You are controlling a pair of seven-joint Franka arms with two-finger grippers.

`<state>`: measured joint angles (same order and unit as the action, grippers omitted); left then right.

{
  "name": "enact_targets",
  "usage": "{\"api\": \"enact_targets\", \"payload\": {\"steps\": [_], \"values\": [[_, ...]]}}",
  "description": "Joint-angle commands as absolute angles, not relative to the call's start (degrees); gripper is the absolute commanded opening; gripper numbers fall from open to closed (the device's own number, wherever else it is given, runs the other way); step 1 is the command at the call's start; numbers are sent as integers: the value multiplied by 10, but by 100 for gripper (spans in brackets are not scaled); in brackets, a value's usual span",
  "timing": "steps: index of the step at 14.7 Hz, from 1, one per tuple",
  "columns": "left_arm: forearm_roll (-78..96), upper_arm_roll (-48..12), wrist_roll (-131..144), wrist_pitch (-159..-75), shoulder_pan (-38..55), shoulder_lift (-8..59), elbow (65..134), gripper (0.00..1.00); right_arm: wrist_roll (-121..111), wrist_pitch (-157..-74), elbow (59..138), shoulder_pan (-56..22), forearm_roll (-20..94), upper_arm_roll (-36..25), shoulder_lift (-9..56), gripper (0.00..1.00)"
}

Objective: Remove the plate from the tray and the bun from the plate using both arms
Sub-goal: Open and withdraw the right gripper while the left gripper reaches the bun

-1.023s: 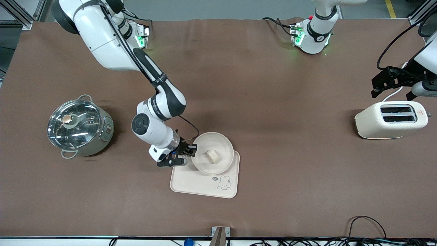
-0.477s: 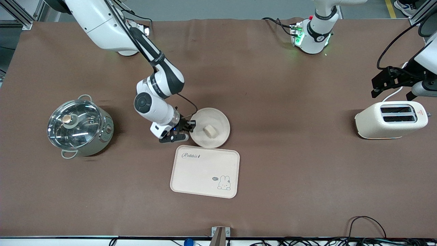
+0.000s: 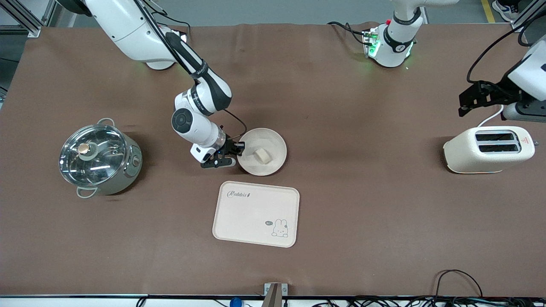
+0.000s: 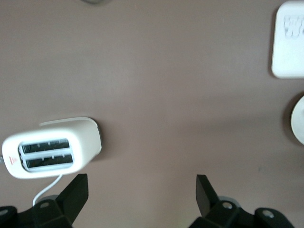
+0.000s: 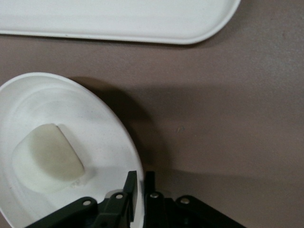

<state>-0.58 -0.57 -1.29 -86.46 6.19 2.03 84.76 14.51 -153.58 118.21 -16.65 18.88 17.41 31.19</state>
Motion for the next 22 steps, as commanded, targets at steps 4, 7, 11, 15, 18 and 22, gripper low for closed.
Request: {"api": "enact_targets", "payload": {"steps": [4, 7, 11, 15, 18, 22], "values": [[75, -60, 206, -946, 101, 75, 879, 100, 237, -1429, 1156, -140, 196, 178, 229, 100], [69, -84, 353, -1047, 179, 150, 878, 100, 234, -1291, 1052, -85, 150, 173, 221, 100], [68, -83, 490, -1200, 275, 259, 878, 100, 223, -1214, 973, -23, 69, 174, 216, 100], [-56, -83, 677, -1330, 366, 370, 862, 100, 87, -1129, 971, 57, 72, 174, 147, 100], [-94, -79, 776, -1368, 403, 443, 825, 100, 35, -1034, 970, 104, 69, 172, 78, 100], [-94, -79, 832, -1405, 422, 478, 821, 100, -6, -938, 969, 164, 61, 171, -16, 100]]}}
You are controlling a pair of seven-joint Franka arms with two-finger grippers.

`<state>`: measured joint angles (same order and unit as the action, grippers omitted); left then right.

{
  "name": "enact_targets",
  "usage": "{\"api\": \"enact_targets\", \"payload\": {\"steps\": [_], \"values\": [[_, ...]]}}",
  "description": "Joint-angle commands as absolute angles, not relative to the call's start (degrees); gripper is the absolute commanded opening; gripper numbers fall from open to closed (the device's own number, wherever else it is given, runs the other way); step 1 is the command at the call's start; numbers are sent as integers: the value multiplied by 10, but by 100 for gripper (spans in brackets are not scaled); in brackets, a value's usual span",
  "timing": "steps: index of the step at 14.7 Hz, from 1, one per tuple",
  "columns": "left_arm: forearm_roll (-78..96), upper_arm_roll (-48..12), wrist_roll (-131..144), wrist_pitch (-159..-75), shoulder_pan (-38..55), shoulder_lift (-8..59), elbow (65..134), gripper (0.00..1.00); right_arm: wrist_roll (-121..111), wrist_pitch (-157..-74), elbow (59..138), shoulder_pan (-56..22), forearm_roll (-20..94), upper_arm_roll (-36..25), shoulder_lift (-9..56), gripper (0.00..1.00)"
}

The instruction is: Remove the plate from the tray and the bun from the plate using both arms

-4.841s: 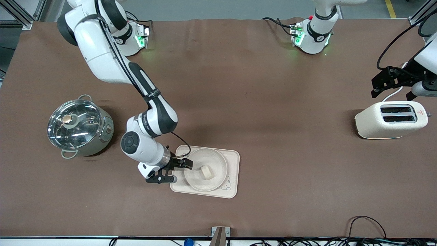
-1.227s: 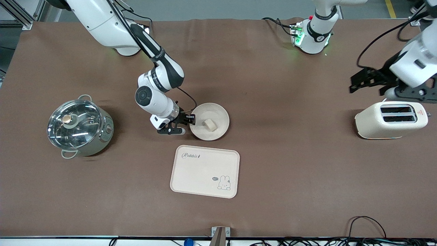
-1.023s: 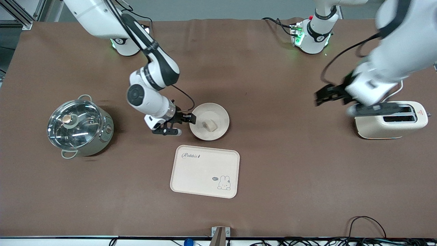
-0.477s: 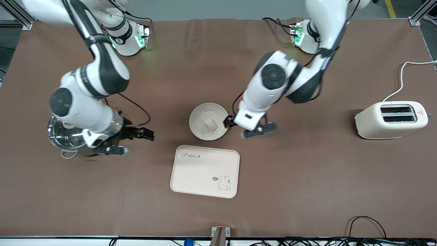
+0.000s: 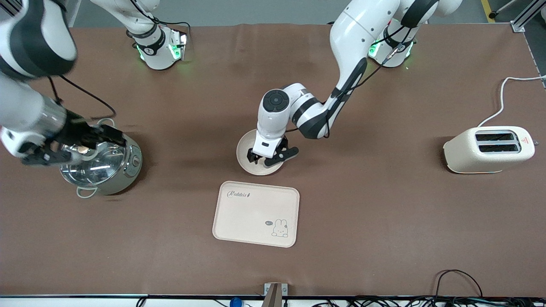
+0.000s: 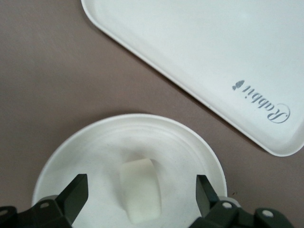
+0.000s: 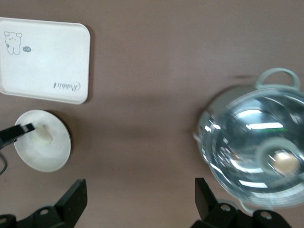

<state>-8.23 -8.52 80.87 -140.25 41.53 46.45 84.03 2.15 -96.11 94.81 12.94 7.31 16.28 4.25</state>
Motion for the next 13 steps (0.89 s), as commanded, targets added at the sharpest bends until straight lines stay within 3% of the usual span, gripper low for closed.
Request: {"api": "enact_targets", "payload": {"steps": [1, 2, 3, 5, 9, 11, 13], "values": [[-94, -79, 838, -1406, 423, 481, 822, 100, -17, -926, 969, 170, 55, 170, -32, 100], [-94, -79, 846, -1406, 427, 484, 822, 100, -18, -911, 969, 168, 48, 162, -48, 100], [-94, -79, 859, -1409, 431, 487, 822, 90, -13, -897, 970, 162, 40, 144, -66, 100], [-94, -79, 864, -1419, 438, 494, 822, 39, -3, -873, 976, 135, 34, 104, -78, 100], [-95, -79, 863, -1421, 441, 499, 822, 0, -1, -890, 962, 47, -22, 6, -71, 100], [-105, -79, 839, -1409, 432, 485, 824, 0, 0, -896, 962, 34, -22, -4, -71, 100], [-105, -80, 762, -1322, 415, 454, 821, 0, 2, -897, 960, 21, -22, -4, -71, 100]]}}
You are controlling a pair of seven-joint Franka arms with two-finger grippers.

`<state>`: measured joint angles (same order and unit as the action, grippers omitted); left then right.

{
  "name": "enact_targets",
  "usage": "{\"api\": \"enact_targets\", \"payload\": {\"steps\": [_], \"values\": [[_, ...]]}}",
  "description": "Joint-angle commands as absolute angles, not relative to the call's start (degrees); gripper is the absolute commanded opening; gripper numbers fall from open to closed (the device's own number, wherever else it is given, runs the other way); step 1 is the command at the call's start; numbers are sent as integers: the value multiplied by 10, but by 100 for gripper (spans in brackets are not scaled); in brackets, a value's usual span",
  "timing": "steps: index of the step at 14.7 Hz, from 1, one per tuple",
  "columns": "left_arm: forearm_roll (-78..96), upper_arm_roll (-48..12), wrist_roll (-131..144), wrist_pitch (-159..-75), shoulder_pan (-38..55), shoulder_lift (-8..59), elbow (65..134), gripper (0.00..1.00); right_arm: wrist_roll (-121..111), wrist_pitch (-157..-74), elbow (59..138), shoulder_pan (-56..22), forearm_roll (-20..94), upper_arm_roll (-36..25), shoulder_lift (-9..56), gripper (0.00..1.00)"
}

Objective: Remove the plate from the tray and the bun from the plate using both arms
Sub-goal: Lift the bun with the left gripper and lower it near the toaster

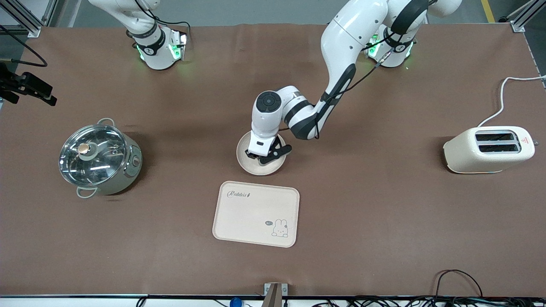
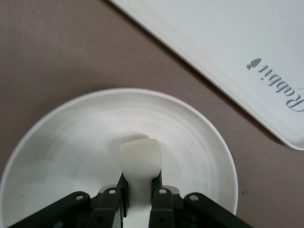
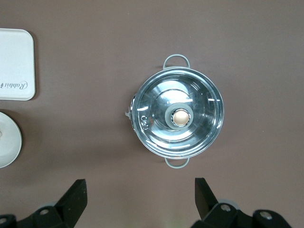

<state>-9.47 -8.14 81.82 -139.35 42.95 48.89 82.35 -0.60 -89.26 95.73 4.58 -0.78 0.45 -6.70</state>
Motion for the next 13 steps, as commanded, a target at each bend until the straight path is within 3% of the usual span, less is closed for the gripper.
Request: {"api": "enact_targets", "payload": {"steps": [1, 4, 6, 9, 11, 12, 13], "values": [[-104, -80, 703, -1272, 397, 429, 821, 0, 2, -897, 959, 21, -20, -4, -70, 100], [-95, -86, 480, -1163, 299, 358, 838, 0, 2, -897, 958, 18, -17, -2, -70, 100], [-97, -88, 361, -1160, 231, 329, 876, 0, 3, -896, 953, -10, -17, -17, -70, 100], [-95, -97, 160, -1206, 119, 319, 917, 0, 3, -893, 952, -113, -19, -117, -71, 100], [-94, -147, 117, -1270, 34, 327, 962, 0, 2, -898, 952, -148, -19, -162, -69, 100], [-98, -163, 108, -1314, 5, 331, 993, 3, 2, -902, 951, -143, -19, -164, -66, 100], [-100, -165, 96, -1354, -8, 334, 1018, 13, 1, -910, 945, -136, -19, -164, -54, 100]]}}
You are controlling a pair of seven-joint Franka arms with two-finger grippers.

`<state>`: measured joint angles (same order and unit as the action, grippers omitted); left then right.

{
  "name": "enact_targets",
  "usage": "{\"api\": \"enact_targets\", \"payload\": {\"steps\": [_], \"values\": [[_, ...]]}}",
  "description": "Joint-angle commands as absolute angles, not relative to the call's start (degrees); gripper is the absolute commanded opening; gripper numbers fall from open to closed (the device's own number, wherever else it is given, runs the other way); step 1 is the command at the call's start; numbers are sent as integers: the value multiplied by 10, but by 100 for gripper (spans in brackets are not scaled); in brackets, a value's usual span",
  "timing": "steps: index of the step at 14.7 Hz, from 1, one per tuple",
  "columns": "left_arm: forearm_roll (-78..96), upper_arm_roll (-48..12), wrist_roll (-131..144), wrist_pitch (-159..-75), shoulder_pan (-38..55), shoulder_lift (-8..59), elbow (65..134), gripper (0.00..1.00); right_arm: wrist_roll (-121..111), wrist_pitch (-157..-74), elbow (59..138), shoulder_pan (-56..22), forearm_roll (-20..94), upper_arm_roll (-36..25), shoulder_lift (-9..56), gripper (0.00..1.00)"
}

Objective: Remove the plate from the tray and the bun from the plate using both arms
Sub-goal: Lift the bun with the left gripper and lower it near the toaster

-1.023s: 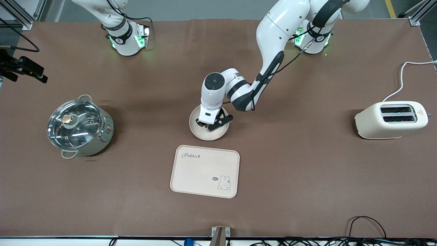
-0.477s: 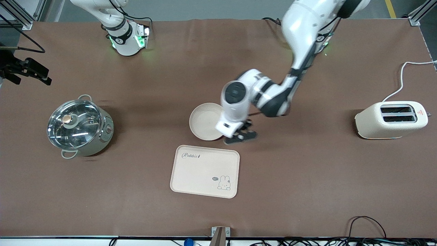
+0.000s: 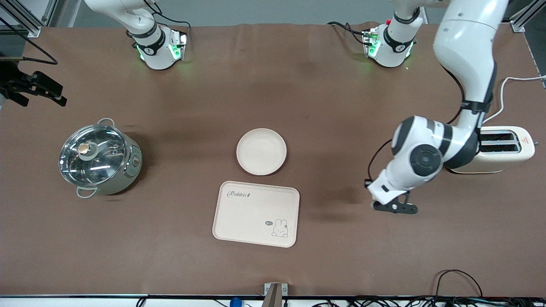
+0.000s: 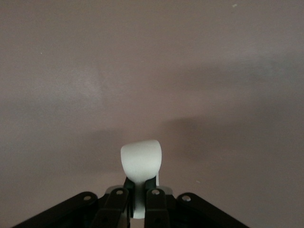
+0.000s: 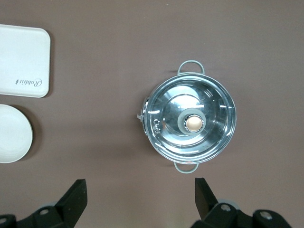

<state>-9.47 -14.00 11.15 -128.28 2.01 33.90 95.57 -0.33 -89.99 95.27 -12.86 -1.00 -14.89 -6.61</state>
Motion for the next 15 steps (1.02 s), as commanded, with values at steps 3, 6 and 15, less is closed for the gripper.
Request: {"api": "enact_targets", "payload": {"steps": [3, 6, 15], "values": [[-101, -166, 72, -1391, -32, 347, 1041, 96, -4, -915, 913, -101, -11, -157, -19, 100], [-99, -166, 59, -1393, -38, 355, 1035, 100, -4, -916, 913, -89, -9, -149, -18, 100], [-99, -167, 61, -1345, -33, 335, 990, 100, -2, -913, 912, -4, -8, -52, -18, 100]]}}
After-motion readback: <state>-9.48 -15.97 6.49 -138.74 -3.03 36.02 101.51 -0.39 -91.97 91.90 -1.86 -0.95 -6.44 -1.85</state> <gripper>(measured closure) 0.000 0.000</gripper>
